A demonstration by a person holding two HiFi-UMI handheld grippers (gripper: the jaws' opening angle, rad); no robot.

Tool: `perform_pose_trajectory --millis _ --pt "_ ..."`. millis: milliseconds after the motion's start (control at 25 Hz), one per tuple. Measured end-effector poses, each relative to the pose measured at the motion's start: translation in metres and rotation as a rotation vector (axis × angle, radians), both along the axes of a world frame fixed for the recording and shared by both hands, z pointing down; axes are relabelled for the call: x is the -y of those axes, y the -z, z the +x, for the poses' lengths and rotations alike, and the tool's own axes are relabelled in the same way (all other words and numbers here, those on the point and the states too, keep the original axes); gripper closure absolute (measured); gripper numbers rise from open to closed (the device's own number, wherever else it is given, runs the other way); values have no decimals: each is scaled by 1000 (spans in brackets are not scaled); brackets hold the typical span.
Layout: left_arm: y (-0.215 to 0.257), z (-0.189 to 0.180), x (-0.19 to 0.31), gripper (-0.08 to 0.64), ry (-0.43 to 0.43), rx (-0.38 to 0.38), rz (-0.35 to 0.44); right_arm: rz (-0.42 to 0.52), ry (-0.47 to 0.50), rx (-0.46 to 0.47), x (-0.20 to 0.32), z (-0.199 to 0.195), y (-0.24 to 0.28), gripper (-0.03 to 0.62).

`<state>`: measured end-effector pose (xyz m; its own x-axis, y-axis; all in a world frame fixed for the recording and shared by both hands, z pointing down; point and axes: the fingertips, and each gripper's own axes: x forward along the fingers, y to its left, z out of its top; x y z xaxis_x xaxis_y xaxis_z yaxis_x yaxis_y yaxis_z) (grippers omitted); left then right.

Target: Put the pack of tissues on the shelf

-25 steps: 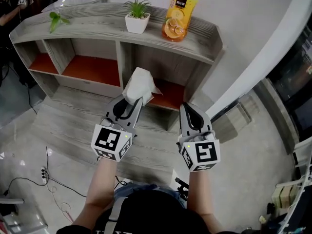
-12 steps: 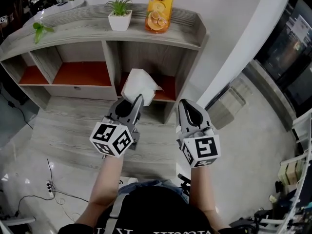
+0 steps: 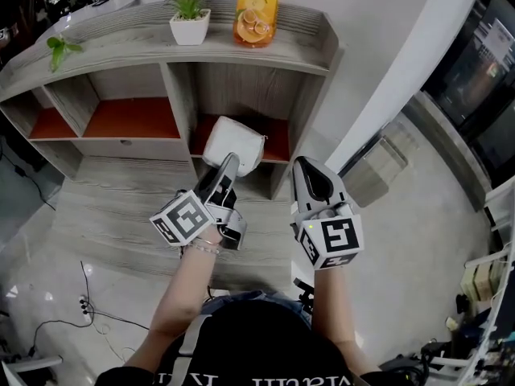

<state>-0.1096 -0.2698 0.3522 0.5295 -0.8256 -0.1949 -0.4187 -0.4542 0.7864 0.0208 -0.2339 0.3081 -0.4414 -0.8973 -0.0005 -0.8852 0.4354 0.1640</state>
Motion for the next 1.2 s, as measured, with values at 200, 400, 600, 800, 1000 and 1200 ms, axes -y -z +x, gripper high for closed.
perform_pose_trajectory --millis 200,400,600,800,1000,1200 --pt "-17 -3 7 462 8 -142 -99 -7 5 -3 3 2 -3 575" --pt "-39 -12 21 462 42 -351 -196 -13 13 -15 4 5 -6 575" --pt "-55 -13 37 462 93 -374 -265 -11 22 -18 6 8 -5 575" --pt "-61 -10 47 462 116 -378 -336 -17 30 -21 8 9 -8 575" --pt "-64 -7 47 462 148 -299 -471 -17 38 -24 10 10 -8 575" --pt "-69 -5 45 449 168 -248 -562 -18 45 -26 12 9 -9 575"
